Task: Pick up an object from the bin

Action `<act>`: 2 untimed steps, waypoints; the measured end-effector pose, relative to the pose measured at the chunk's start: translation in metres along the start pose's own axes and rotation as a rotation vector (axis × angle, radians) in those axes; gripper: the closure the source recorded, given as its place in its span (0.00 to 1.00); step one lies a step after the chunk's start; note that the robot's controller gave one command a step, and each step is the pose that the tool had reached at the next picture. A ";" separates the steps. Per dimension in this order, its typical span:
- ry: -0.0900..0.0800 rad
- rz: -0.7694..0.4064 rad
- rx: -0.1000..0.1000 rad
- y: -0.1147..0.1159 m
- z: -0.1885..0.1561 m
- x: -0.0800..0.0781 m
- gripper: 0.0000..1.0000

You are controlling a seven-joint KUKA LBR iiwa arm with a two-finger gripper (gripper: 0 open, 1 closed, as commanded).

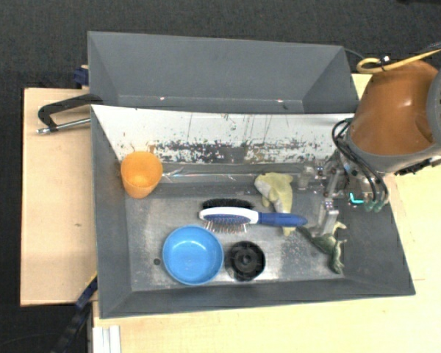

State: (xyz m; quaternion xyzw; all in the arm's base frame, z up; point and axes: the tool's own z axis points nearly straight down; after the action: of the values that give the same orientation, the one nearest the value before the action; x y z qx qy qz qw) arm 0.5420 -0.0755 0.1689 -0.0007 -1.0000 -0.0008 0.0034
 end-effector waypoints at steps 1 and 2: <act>-0.016 0.222 0.000 0.041 0.097 -0.038 0.00; -0.006 0.385 -0.001 0.030 0.067 -0.008 0.00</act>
Offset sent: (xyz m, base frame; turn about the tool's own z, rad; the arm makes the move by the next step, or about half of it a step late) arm 0.0341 0.0403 -0.0989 0.2222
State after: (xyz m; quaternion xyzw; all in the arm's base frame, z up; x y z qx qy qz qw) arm 0.5492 -0.0456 0.1016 -0.1919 -0.9814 -0.0008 0.0002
